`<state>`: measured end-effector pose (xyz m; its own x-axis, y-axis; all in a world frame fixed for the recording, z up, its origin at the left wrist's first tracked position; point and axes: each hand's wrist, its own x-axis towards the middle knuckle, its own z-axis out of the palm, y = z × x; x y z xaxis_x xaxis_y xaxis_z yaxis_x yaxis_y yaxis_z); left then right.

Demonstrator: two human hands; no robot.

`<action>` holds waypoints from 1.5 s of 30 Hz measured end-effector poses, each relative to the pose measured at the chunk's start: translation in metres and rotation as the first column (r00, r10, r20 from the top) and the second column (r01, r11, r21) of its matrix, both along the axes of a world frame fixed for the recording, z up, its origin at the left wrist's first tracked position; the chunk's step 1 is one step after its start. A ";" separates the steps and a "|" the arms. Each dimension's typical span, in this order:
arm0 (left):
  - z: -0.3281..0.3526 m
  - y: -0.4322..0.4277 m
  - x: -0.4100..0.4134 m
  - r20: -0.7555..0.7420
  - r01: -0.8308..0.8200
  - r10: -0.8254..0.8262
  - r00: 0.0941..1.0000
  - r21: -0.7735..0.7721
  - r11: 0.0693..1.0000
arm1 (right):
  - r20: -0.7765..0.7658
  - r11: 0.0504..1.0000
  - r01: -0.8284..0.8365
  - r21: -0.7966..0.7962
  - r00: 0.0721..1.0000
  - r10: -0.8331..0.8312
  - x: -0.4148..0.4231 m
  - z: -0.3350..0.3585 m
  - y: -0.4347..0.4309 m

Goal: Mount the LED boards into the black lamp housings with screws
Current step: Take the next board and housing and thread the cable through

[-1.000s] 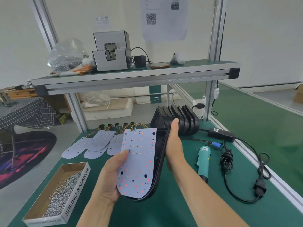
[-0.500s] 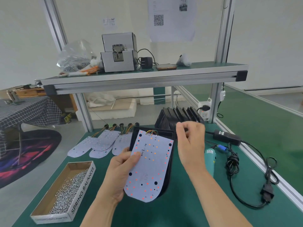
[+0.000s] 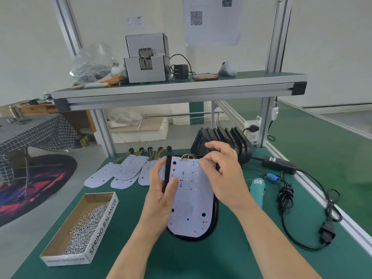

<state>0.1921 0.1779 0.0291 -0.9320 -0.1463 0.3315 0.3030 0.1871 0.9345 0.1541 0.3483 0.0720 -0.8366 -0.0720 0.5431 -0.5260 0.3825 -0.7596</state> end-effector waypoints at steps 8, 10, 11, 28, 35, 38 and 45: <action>-0.001 0.004 -0.001 0.042 -0.068 0.065 0.997 0.080 0.994 | -0.121 0.997 0.056 -0.053 0.991 -0.062 -0.001 -0.001 -0.005; 0.000 0.005 0.000 0.043 -0.123 0.118 0.992 0.153 0.981 | -0.140 0.998 0.046 0.042 0.989 -0.040 -0.001 -0.002 -0.003; 0.000 0.005 0.000 0.045 -0.142 0.136 0.990 0.170 0.975 | -0.152 0.994 0.057 0.091 0.987 -0.043 0.000 -0.003 -0.002; -0.014 -0.012 0.010 0.195 0.041 -0.149 0.969 0.468 0.883 | 0.330 0.955 -0.031 -0.295 0.935 0.132 0.011 -0.038 -0.001; -0.011 -0.013 0.011 0.194 -0.018 -0.058 0.979 0.370 0.929 | 0.269 0.963 -0.020 -0.269 0.958 0.095 0.019 -0.045 -0.009; -0.008 -0.011 0.013 0.186 -0.042 -0.024 0.982 0.345 0.938 | 0.250 0.953 -0.010 -0.303 0.964 0.089 0.020 -0.043 -0.014; 0.006 -0.012 0.017 0.135 0.084 -0.141 0.981 0.364 0.928 | 0.295 0.916 -0.024 -0.401 0.943 0.153 0.025 -0.041 -0.020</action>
<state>0.2095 0.1657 0.0346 -0.9849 -0.1185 0.1265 0.1477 -0.1921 0.9702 0.1790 0.3282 0.0310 -0.9674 0.0075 0.2532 -0.2533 -0.0128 -0.9673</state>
